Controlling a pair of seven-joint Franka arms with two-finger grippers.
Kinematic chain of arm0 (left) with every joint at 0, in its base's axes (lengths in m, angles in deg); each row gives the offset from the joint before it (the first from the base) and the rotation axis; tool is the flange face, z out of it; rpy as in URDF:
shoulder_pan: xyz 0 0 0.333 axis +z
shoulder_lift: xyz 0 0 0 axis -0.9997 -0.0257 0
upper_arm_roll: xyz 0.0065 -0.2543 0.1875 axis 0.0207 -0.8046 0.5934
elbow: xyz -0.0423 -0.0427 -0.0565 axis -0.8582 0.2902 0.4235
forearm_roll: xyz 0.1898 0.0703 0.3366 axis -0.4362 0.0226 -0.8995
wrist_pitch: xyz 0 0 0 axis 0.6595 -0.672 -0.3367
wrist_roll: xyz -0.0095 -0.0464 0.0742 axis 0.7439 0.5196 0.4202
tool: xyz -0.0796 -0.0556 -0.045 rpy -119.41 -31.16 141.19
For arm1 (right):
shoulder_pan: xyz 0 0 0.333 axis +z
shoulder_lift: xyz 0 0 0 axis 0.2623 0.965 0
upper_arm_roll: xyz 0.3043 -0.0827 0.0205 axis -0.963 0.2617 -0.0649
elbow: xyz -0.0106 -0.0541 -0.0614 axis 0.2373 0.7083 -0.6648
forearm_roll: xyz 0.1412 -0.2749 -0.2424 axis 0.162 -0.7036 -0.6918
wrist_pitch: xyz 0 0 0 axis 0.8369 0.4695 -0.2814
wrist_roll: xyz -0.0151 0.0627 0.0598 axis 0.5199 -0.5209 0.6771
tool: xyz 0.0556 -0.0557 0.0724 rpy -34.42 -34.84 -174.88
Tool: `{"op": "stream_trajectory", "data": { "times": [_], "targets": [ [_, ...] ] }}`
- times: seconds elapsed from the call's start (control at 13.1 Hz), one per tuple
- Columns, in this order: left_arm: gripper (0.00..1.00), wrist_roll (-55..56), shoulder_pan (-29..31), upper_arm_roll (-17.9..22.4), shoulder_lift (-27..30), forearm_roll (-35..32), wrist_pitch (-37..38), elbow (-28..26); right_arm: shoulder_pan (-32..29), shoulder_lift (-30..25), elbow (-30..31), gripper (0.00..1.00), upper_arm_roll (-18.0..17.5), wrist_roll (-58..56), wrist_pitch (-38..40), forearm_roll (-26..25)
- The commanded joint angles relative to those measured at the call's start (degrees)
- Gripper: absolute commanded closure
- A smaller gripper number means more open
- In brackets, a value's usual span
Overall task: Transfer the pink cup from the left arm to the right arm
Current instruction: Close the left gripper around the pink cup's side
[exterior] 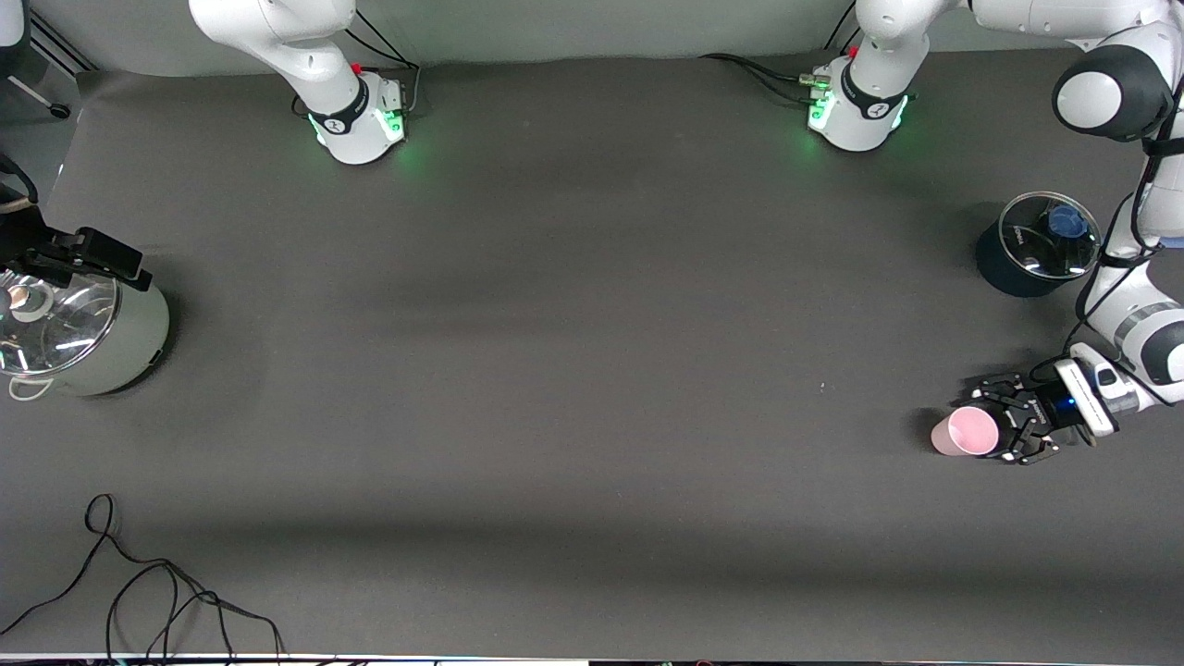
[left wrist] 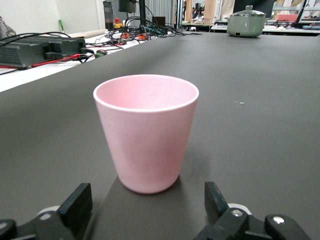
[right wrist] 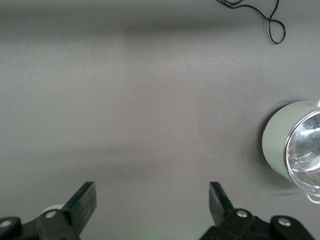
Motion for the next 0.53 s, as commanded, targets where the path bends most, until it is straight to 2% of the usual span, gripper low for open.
{"op": "stream_trajectory", "data": {
  "times": [0.0, 0.15, 0.46],
  "targets": [
    [0.0, -1.3, -1.01, -0.6, -0.39, 1.52, -0.41, 0.12, 0.37, 0.1, -0.47, 0.0, 0.41, -0.72, 0.87, 0.74],
    [0.0, -1.22, -1.1, -1.83, -0.48, 2.22, -0.58, -0.23, 0.37, 0.1, -0.47, 0.0, 0.41, -0.72, 0.96, 0.74],
    [0.0, -1.39, -1.54, -1.84, -0.48, 1.87, -0.59, -0.32, 0.46, 0.19, -0.56, 0.0, 0.41, -0.72, 0.96, 0.74]
  ]
}}
